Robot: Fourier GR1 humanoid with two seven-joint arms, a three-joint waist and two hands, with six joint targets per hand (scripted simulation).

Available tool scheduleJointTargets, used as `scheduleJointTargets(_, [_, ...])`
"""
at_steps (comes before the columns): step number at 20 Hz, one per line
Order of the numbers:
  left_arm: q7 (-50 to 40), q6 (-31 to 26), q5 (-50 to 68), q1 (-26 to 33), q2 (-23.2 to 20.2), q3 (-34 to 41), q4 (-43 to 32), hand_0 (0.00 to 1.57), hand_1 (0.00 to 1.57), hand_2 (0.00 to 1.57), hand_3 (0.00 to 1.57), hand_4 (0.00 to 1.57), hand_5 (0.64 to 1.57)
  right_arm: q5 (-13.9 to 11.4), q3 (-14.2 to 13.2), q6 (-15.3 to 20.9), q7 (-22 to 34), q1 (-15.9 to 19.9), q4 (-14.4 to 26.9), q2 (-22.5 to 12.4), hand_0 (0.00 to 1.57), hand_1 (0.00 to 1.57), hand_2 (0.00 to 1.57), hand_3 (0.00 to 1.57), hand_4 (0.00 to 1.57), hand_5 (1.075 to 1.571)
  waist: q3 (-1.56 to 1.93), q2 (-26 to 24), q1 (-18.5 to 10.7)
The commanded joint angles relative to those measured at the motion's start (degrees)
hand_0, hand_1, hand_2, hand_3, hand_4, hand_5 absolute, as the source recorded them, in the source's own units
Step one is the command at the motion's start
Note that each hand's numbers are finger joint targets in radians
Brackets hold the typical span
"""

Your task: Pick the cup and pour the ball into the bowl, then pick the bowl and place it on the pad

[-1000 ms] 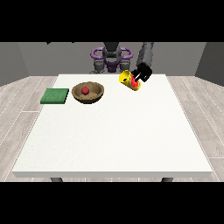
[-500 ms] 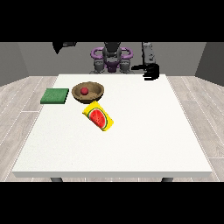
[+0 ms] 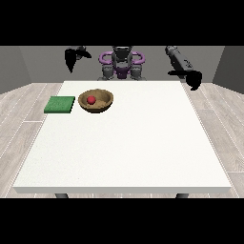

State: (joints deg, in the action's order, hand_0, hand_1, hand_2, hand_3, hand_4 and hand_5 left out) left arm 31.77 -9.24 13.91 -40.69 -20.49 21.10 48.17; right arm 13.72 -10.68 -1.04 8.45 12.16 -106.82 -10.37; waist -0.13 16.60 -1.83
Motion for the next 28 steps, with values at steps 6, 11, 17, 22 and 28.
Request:
scheduleJointTargets(6, [-10.69,-2.44,0.30,-9.40,-11.20,-0.19,3.37,0.00,0.00,0.00,0.00,0.00,1.518,0.17,-1.69,-2.49,-11.15,3.99,20.03,2.39,0.00,0.00,0.00,0.00,0.39,1.569,0.24,3.28,-1.07])
scheduleJointTargets(11, [-14.96,-4.26,1.09,-11.87,-15.55,0.17,4.08,0.00,0.00,0.00,0.00,0.00,1.527,0.51,-3.18,-4.65,-17.11,5.62,30.33,2.53,0.00,0.00,0.00,0.00,0.36,1.571,0.19,3.64,0.09])
scheduleJointTargets(17, [-22.10,-6.25,4.18,-16.26,-20.91,1.87,6.07,0.00,0.00,0.00,0.00,0.00,1.548,1.92,-7.57,-8.20,-21.78,10.93,44.27,-1.98,0.00,0.00,0.00,0.00,0.29,1.570,0.20,4.42,-1.65])
scheduleJointTargets(22, [-27.73,-5.15,5.57,-18.82,-21.96,1.65,7.46,0.00,0.00,0.00,0.00,0.00,1.536,1.57,-7.10,-8.41,-25.15,13.11,52.98,0.27,0.00,0.00,0.00,0.00,0.37,1.570,0.20,2.40,-0.92])
scheduleJointTargets(28, [-25.92,-7.80,6.90,-16.75,-23.38,2.65,7.32,0.00,0.00,0.00,0.00,0.00,1.537,2.40,-8.32,-7.99,-24.80,16.34,58.70,-1.03,0.00,0.00,0.00,0.00,0.40,1.571,0.17,2.74,-1.52])
